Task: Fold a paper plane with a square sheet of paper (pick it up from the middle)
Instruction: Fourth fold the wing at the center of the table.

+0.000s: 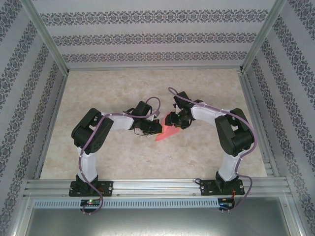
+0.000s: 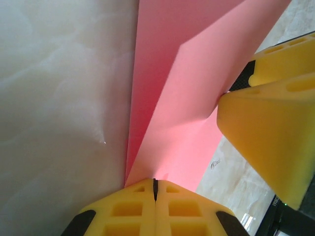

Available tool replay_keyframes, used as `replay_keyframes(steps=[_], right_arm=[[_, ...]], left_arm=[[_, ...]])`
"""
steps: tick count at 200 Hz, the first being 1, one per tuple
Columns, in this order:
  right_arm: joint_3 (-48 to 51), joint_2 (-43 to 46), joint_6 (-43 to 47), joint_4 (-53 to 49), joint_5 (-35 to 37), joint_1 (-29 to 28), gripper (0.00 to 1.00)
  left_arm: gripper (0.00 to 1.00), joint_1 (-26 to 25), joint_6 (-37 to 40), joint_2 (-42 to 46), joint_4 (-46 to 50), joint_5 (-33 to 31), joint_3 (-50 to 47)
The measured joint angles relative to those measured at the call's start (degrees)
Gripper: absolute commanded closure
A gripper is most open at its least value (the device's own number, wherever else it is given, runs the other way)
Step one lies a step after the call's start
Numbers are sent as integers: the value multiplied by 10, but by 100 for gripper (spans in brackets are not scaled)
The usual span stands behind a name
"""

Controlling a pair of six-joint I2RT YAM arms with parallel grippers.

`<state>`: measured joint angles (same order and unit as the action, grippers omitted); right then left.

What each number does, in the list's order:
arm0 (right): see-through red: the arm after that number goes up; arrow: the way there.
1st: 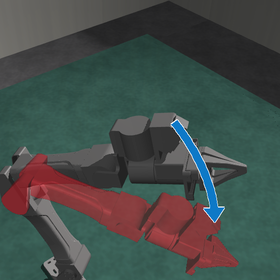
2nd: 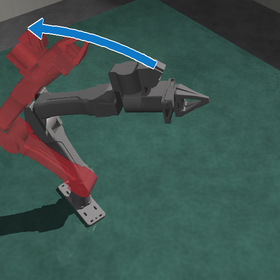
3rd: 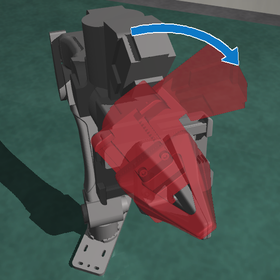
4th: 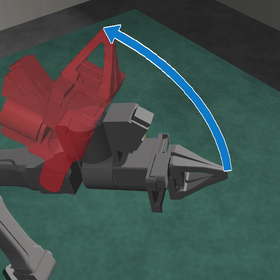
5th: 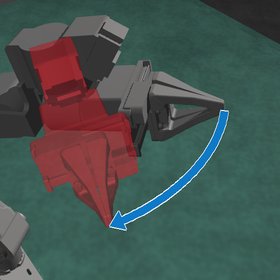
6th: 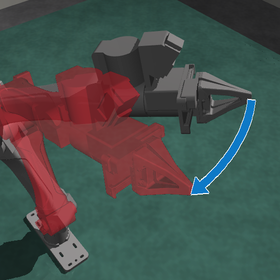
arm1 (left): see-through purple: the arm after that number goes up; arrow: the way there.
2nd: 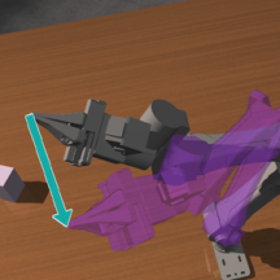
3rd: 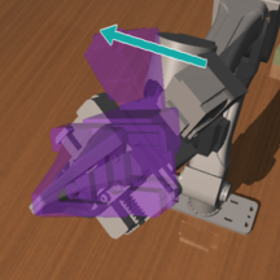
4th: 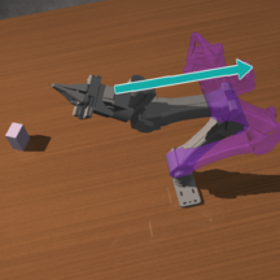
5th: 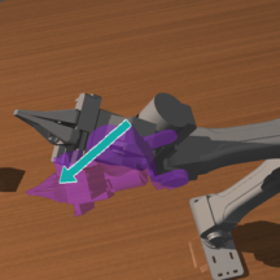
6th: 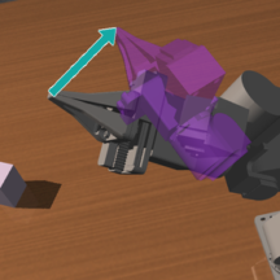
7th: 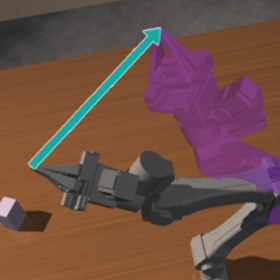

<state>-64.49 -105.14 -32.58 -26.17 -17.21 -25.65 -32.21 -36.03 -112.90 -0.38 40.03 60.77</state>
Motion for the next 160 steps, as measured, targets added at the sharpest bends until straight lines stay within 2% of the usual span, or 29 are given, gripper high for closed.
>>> replay_keyframes(steps=[110, 160], right_arm=[[-8, -14, 16, -3, -7, -1, 41], [-12, -19, 15, -9, -1, -1, 46]], left_arm=[[96, 0, 8, -5, 9, 5, 8], [96, 0, 11, -5, 10, 5, 8]])
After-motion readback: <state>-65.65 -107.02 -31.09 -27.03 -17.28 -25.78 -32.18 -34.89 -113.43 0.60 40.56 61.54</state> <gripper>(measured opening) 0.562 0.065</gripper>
